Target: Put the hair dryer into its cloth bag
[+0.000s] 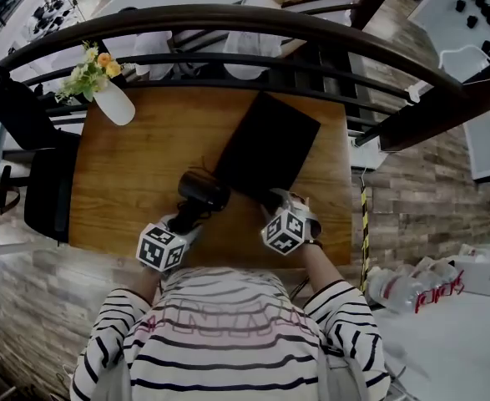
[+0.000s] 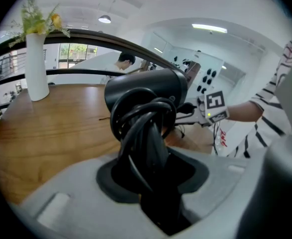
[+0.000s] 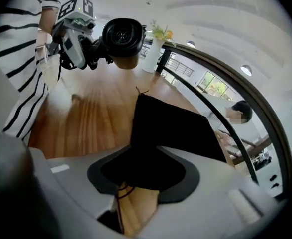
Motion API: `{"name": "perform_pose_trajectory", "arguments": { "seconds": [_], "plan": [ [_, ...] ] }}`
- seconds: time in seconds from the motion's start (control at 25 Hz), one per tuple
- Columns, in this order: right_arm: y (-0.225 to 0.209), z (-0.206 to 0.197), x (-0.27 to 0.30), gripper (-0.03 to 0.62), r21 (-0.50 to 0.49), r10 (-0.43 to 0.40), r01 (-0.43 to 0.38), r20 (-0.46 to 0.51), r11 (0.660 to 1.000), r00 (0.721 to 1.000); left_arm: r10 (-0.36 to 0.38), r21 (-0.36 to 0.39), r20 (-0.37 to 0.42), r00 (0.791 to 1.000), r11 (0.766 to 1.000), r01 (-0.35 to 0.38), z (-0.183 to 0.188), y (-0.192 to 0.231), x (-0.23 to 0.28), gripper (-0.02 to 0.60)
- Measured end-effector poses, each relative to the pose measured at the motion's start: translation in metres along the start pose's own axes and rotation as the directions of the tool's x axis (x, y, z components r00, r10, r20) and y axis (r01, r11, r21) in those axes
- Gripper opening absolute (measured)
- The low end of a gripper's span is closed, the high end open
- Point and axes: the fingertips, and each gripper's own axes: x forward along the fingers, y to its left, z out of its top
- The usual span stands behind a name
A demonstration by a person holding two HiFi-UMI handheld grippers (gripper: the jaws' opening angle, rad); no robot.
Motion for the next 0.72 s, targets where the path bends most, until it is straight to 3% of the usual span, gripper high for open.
{"name": "perform_pose_trajectory", "arguments": {
  "seconds": [0.08,0.24,0.44,0.52,0.72],
  "plan": [
    [0.002,-0.004,0.006,0.130,-0.028,0.022,-0.022,-0.018,0.999,1.000,0.003,-0.004,-0.012,1.000,1.000,-0.003,-0.005,-0.001,0.001,0.152],
    [0.001,-0.003,0.012,0.035,-0.010,0.034,-0.034,-0.020,0.999,0.999,-0.001,-0.005,-0.045,0.999,1.000,0.001,-0.015,0.001,0.001,0.152],
    [0.003,0.015,0.008,0.017,0.149,0.064,-0.071,0.052,0.986,0.997,-0.015,0.014,-0.096,0.995,1.000,0.017,-0.027,0.004,0.000,0.152],
    [0.005,0.027,0.004,0.015,0.267,0.086,-0.114,0.113,0.957,0.990,-0.022,0.029,-0.121,0.992,0.999,0.026,-0.031,0.005,0.000,0.152],
    [0.005,0.059,-0.014,0.015,0.501,0.079,-0.209,0.269,0.840,0.960,-0.046,0.064,-0.175,0.984,0.996,0.058,-0.035,0.007,0.004,0.150]
  ]
}}
